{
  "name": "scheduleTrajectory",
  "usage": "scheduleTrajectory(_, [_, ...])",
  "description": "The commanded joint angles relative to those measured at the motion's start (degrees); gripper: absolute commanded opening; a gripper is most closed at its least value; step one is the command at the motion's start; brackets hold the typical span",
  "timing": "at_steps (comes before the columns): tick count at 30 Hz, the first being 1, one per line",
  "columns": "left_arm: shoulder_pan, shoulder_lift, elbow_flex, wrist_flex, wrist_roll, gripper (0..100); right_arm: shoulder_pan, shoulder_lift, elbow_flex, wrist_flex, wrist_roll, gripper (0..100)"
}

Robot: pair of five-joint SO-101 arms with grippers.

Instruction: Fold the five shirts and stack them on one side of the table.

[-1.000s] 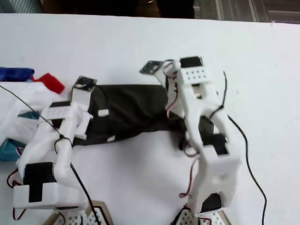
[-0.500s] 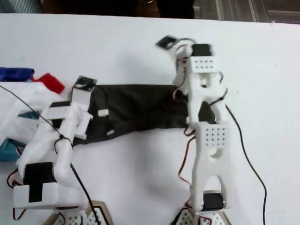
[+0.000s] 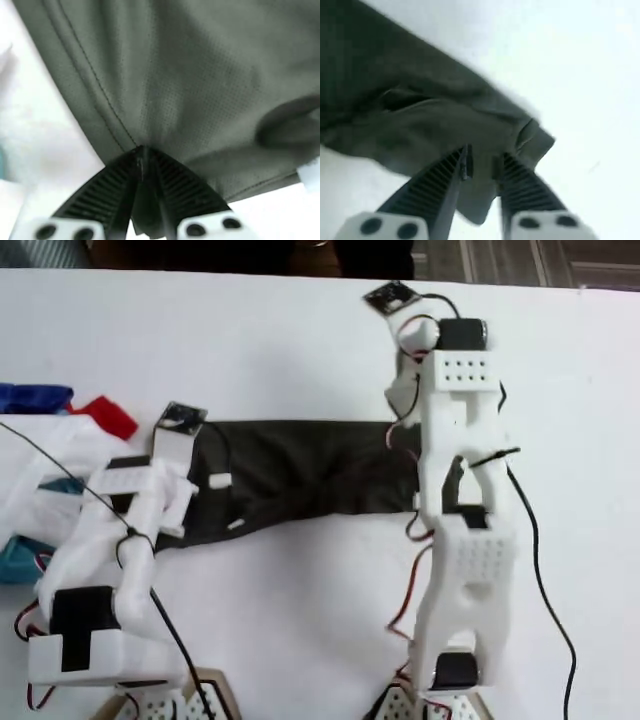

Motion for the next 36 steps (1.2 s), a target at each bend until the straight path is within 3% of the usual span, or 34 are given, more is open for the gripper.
scheduleTrajectory(1, [-0.4,-0.7,0.1,-1.2,0.4,3,-2.7,-17.7,18.6,1.3,-0.6,11.7])
scheduleTrajectory(4, [-0.4,-0.7,0.1,-1.2,0.4,3,-3.9,-23.3,33.7,-0.9,-0.6,18.2])
scheduleTrajectory(7, [-0.4,-0.7,0.1,-1.2,0.4,3,-5.8,-24.8,42.3,-10.3,-1.8,17.0])
scheduleTrajectory(13, [-0.4,-0.7,0.1,-1.2,0.4,3,-13.1,-21.7,43.6,-22.9,-18.3,13.2])
scheduleTrajectory(21, [-0.4,-0.7,0.1,-1.2,0.4,3,-21.2,-16.6,36.7,-23.1,-16.4,13.1])
scheduleTrajectory(27, [-0.4,-0.7,0.1,-1.2,0.4,3,-23.0,-7.6,33.7,-22.9,-16.3,13.1])
scheduleTrajectory(36, [-0.4,-0.7,0.1,-1.2,0.4,3,-24.7,-2.8,31.3,-12.2,-9.8,13.0])
